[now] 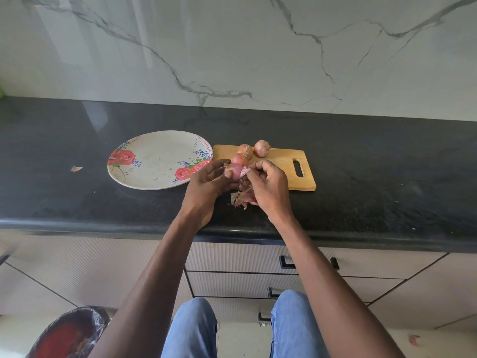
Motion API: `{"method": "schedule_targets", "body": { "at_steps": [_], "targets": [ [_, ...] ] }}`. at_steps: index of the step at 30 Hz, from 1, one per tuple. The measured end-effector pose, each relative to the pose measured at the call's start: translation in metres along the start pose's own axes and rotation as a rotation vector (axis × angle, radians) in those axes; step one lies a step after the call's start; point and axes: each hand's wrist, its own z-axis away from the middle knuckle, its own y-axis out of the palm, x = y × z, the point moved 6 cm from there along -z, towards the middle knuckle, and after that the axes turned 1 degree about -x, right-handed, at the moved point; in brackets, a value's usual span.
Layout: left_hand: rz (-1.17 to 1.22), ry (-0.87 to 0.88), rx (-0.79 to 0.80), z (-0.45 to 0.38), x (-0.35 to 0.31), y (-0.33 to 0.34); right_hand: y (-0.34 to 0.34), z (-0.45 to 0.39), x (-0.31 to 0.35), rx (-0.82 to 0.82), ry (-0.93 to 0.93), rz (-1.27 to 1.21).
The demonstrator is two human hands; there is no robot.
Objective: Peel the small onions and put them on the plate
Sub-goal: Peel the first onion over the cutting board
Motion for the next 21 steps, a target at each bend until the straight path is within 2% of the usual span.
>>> {"method": "schedule_targets", "body": {
  "at_steps": [6,14,21],
  "targets": [
    [0.054,-0.013,-0.034,0.0001,0.0,-0.001,0.0016,0.0004,0.0004,0.014,0.003,-0.019],
    [0.055,-0.044,-0.118,-0.0031,-0.0003,-0.0052,-0.0029,0.0009,-0.0006,-0.053,0.038,-0.089],
    [0.106,-0.05,-0.114,-0.0014,-0.002,-0.0028,-0.0027,-0.0009,-0.0042,-0.065,0.027,-0.101]
  ]
}}
